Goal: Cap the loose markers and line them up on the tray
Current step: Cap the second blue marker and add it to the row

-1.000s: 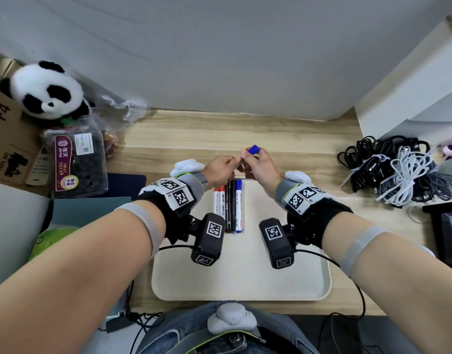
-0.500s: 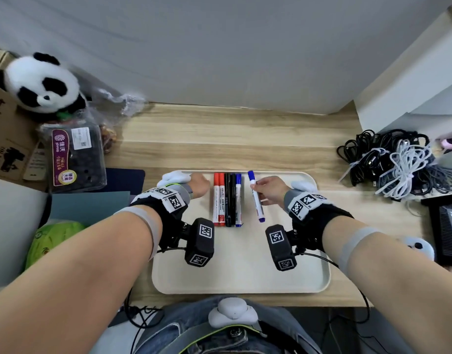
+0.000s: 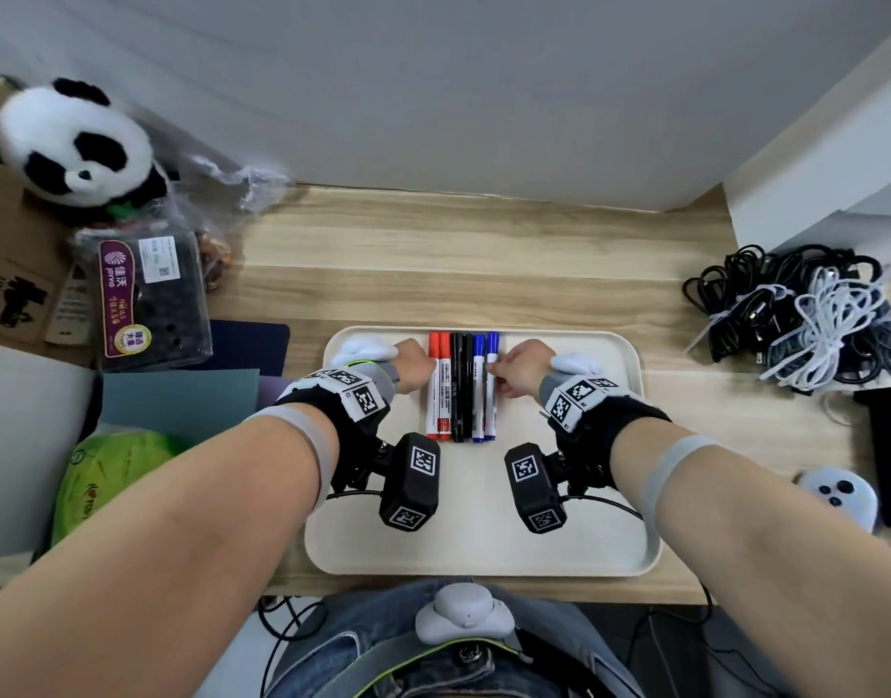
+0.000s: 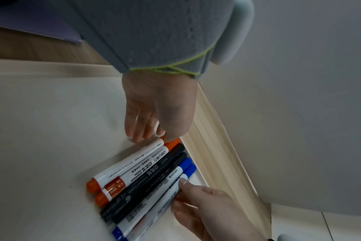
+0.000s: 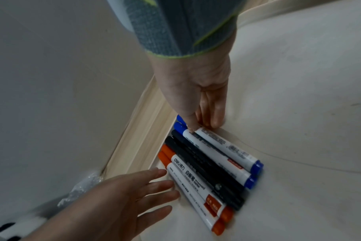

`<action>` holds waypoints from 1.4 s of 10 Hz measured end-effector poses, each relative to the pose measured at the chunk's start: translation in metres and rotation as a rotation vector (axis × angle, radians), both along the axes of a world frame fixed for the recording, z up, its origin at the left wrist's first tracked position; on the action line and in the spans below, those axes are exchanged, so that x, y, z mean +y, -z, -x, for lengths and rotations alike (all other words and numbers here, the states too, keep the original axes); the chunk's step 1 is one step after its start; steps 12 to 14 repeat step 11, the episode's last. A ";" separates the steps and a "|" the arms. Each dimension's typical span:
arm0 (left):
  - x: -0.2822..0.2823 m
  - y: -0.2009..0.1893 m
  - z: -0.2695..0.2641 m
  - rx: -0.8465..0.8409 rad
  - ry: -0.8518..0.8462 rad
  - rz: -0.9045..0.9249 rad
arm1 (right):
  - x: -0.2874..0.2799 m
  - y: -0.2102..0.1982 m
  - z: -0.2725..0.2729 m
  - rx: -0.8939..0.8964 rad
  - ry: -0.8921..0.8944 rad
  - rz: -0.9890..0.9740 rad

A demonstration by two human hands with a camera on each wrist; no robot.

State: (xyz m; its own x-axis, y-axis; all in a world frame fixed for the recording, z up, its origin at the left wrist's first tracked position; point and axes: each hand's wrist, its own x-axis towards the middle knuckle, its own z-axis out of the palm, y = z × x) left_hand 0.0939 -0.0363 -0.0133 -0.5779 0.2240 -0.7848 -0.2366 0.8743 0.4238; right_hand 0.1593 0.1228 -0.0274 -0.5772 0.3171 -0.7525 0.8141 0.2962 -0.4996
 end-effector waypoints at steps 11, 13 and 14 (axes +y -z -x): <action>-0.001 -0.019 0.007 0.098 -0.025 -0.058 | -0.006 -0.035 0.003 0.116 0.001 -0.154; -0.001 -0.019 0.007 0.098 -0.025 -0.058 | -0.006 -0.035 0.003 0.116 0.001 -0.154; -0.001 -0.019 0.007 0.098 -0.025 -0.058 | -0.006 -0.035 0.003 0.116 0.001 -0.154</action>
